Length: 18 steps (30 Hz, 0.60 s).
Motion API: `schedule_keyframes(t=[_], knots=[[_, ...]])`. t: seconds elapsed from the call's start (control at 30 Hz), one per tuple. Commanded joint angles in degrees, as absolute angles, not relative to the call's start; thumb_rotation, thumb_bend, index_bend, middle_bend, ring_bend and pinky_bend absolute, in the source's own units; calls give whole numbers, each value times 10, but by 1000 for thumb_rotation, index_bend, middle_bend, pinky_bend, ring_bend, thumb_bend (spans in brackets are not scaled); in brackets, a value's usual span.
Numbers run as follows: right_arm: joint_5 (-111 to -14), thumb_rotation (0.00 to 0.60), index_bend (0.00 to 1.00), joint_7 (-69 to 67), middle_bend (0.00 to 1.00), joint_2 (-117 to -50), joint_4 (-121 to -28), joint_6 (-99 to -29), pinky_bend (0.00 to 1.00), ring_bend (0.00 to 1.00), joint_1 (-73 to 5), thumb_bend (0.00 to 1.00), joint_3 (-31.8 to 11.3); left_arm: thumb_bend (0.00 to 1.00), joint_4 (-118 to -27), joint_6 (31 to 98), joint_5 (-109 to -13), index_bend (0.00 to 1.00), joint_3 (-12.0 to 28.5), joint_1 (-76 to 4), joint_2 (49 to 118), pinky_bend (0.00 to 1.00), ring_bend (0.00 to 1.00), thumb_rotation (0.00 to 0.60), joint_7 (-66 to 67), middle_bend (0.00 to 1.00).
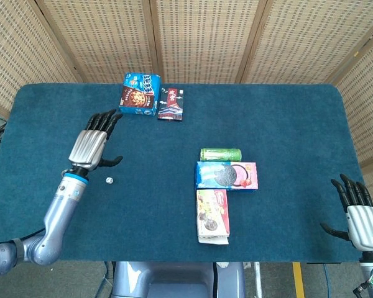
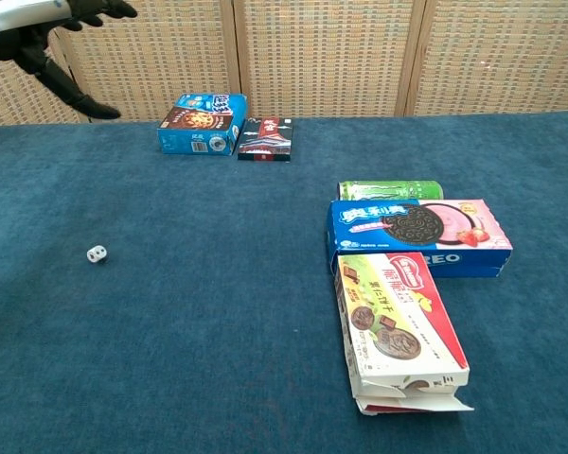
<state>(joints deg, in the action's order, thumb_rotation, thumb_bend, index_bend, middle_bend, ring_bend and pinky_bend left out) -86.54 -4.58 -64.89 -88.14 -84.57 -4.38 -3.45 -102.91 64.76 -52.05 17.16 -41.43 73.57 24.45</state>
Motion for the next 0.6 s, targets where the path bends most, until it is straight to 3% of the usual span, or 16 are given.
schedule_keyframes(t=[0.03, 0.3, 0.6], knots=[[-866, 600, 58, -46, 0, -649, -881, -846, 0, 0, -44, 0, -34, 0, -1033, 669, -566, 0, 129, -368, 699, 0, 0, 600, 213, 0], [-865, 600, 58, -39, 0, -650, -885, -848, 0, 0, -43, 0, -35, 0, -990, 723, -654, 0, 36, -237, 632, 0, 0, 600, 68, 0], [-866, 600, 58, -28, 0, -652, -885, -854, 0, 0, -41, 0, -36, 0, -906, 803, -710, 0, -7, -140, 654, 0, 0, 600, -33, 0]])
